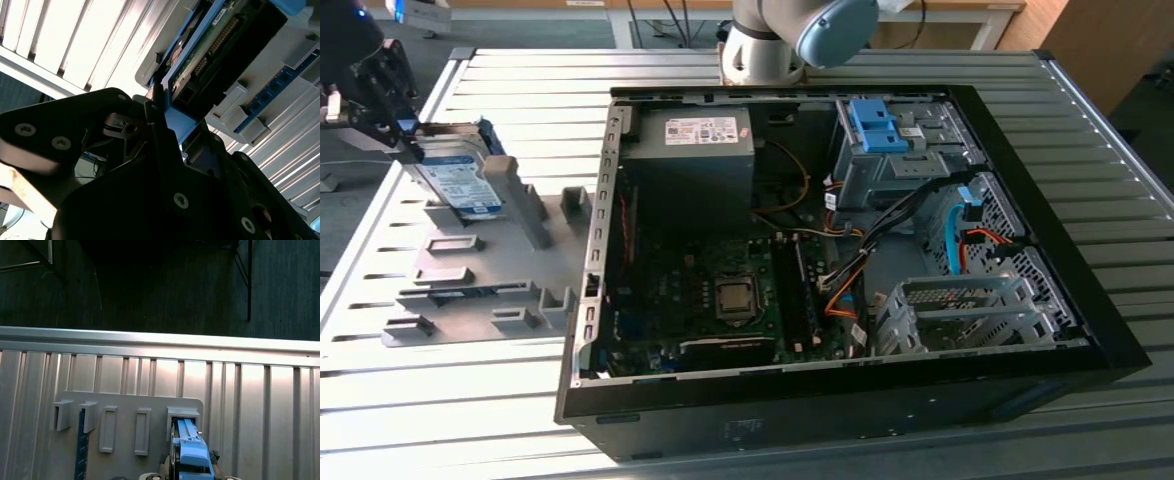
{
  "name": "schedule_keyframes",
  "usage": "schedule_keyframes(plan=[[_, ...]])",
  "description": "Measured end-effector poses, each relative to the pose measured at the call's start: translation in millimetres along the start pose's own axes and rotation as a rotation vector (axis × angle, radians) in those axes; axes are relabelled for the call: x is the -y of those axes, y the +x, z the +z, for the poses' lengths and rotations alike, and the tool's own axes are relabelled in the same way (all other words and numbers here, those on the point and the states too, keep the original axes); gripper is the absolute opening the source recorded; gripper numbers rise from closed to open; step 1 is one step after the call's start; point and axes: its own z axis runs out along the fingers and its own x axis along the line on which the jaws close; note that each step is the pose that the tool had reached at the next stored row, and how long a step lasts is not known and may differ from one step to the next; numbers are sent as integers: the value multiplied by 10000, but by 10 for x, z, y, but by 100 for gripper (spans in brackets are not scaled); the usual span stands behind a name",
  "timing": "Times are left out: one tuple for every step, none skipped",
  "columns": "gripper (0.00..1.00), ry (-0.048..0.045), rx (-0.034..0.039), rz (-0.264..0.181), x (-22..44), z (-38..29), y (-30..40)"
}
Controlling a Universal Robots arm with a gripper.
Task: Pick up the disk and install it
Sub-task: 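Pick up the disk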
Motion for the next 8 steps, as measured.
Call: schedule_keyframes(plan=[[38, 0, 0, 17, 0, 0, 0], [38, 1, 0, 41, 0, 0, 0], [38, 1, 1, 65, 0, 0, 0], [38, 1, 1, 77, 0, 0, 0], [38, 1, 1, 79, 0, 0, 0], [38, 1, 1, 80, 0, 0, 0], [38, 1, 1, 80, 0, 0, 0], [38, 1, 1, 80, 0, 0, 0]])
